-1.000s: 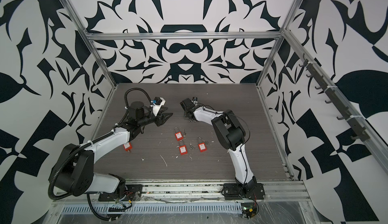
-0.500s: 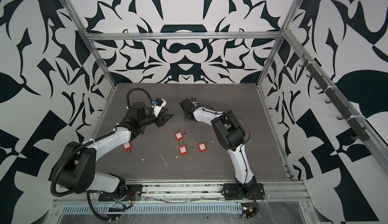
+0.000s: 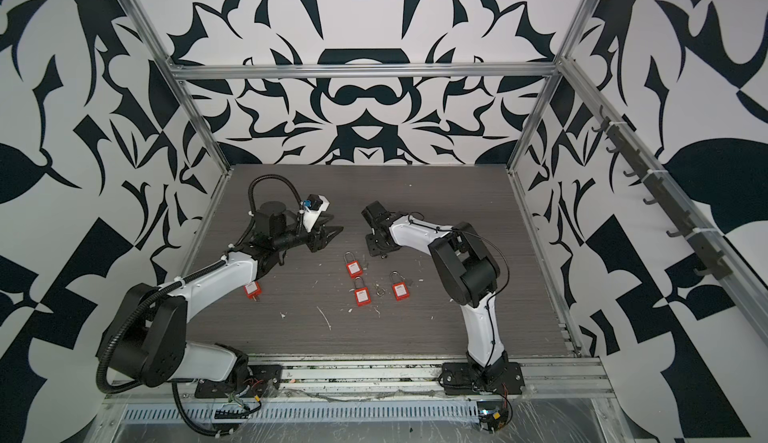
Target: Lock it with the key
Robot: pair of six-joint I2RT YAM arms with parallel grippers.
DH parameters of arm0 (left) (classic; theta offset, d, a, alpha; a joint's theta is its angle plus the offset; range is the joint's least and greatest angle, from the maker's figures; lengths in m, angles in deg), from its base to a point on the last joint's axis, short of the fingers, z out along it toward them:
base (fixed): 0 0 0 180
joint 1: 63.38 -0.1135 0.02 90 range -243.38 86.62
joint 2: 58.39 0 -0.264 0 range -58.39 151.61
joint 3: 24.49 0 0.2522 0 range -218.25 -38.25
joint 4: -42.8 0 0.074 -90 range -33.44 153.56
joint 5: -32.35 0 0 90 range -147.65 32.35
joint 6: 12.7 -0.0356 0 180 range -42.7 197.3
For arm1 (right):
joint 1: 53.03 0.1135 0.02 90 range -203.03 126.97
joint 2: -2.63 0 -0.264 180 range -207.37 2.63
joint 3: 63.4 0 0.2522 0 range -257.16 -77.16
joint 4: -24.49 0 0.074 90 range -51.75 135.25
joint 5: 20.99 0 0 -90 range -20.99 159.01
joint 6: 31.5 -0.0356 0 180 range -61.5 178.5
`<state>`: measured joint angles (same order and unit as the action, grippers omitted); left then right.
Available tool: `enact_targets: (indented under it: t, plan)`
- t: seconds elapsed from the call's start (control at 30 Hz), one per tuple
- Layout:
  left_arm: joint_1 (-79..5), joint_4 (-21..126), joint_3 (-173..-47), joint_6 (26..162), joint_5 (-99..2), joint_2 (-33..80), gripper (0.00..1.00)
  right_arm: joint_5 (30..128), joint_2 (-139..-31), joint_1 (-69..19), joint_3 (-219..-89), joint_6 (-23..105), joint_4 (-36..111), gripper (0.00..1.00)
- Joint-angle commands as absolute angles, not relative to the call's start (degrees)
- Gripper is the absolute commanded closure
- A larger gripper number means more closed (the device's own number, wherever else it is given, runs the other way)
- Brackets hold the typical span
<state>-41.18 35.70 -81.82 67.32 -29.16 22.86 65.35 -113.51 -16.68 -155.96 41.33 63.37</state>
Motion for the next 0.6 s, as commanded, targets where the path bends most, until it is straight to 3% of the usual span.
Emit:
enact_targets:
  t: [0.0,0.57]
  plan:
    - [-41.2,37.1,-82.2,66.9,-27.8,21.3,0.45,67.1,-112.0,-16.6,-154.7,42.7,67.5,0.48]
    - [-40.4,38.3,-83.8,67.6,-26.1,22.7,0.46,65.8,-112.2,-16.6,-157.0,45.8,70.3,0.64]
